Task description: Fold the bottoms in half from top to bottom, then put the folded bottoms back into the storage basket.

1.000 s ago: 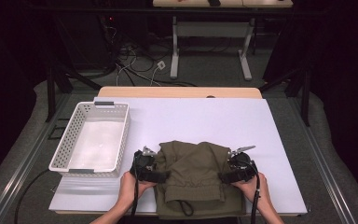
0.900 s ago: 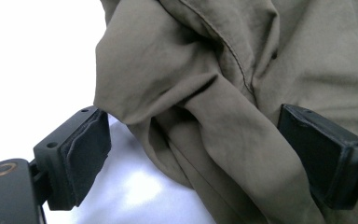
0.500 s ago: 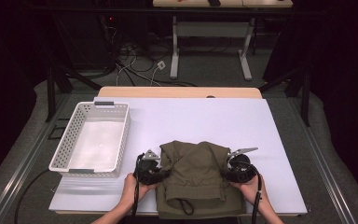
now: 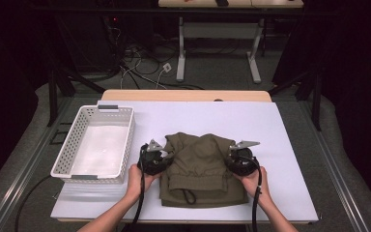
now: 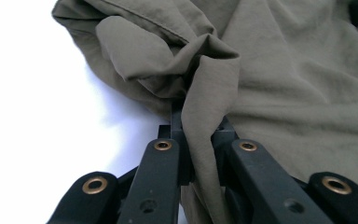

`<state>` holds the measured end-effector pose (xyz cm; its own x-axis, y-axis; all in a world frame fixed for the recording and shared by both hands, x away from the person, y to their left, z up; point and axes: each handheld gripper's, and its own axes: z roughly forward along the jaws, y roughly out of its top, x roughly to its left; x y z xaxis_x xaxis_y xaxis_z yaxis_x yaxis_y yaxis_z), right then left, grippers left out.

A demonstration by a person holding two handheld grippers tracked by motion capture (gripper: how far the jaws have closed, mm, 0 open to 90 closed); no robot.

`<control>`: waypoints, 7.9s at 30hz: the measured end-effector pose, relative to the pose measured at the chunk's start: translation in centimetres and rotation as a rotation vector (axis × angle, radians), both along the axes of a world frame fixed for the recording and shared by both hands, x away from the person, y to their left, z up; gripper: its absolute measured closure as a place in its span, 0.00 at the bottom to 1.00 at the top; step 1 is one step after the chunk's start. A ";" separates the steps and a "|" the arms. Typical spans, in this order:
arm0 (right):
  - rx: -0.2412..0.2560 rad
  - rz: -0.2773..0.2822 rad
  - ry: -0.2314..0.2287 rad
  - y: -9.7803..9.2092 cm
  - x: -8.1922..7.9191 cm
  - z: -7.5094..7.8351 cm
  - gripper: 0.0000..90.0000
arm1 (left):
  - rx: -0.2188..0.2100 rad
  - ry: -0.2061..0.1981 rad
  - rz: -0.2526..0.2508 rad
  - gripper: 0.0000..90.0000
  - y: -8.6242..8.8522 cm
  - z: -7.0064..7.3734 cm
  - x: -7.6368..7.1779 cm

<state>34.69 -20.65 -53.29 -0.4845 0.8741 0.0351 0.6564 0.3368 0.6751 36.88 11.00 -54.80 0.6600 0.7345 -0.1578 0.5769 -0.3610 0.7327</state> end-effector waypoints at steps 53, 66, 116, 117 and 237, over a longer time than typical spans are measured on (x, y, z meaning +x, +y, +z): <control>0.037 0.094 0.099 1.4 -2.5 0.9 0.96 | -0.067 0.125 -0.210 0.98 -1.0 1.1 -3.1; 0.017 -0.007 0.138 0.4 -1.2 -0.6 0.47 | -0.030 0.135 -0.126 0.45 -0.5 0.6 -2.4; 0.021 0.093 0.001 -0.7 -3.8 1.9 0.14 | -0.019 0.009 -0.103 0.14 -0.2 2.6 -3.7; 0.023 0.091 0.004 -0.7 -3.9 1.9 0.14 | -0.013 0.004 -0.099 0.13 -0.3 2.6 -3.6; 0.152 0.156 -0.082 3.3 -0.8 4.4 0.90 | -0.110 -0.031 -0.084 0.92 3.4 7.2 -2.7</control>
<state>33.90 -17.33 -48.85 -0.6203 0.7758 0.1159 0.5453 0.3202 0.7747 34.22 14.38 -47.62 0.7242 0.6559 -0.2129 0.5243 -0.3233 0.7878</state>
